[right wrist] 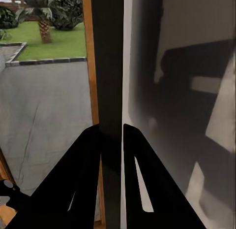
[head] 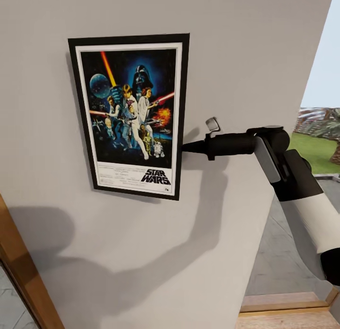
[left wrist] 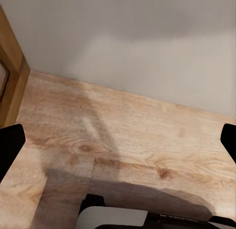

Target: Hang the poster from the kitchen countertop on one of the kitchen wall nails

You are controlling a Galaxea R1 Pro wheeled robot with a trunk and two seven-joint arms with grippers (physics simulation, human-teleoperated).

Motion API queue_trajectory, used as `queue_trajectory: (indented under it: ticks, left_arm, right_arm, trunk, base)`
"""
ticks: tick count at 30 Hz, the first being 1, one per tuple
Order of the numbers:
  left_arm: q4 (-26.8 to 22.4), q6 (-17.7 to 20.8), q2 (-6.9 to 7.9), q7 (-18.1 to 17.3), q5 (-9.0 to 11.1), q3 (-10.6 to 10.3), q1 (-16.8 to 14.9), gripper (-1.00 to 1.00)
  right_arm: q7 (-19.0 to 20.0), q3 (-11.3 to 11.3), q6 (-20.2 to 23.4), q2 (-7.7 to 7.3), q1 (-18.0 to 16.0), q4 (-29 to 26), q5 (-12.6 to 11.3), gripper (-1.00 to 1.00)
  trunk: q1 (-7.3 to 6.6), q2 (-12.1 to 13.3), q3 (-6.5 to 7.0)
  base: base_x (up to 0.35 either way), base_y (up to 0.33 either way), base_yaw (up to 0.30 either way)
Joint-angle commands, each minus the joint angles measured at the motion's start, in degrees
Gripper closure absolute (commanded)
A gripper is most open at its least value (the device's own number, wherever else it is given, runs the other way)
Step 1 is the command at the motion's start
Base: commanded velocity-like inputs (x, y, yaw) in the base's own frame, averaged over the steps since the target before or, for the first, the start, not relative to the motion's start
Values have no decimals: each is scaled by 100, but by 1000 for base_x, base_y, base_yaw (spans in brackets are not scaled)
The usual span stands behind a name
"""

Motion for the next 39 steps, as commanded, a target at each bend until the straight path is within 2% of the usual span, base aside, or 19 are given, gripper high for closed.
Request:
queue_trajectory:
  ticks: [1,39]
  left_arm:
    - [-11,50,-3,-32,22,17,2,-100]
    - [-25,53,-46,-32,31,34,2,-100]
  right_arm:
    - [6,8,39,-2,-3,4,-31,100]
    - [-11,-9,30,-24,-3,5,-14,100]
  trunk:
    - [4,-1,-1]
    - [4,-1,-1]
  base:
    - [181,0,0]
    - [12,0,0]
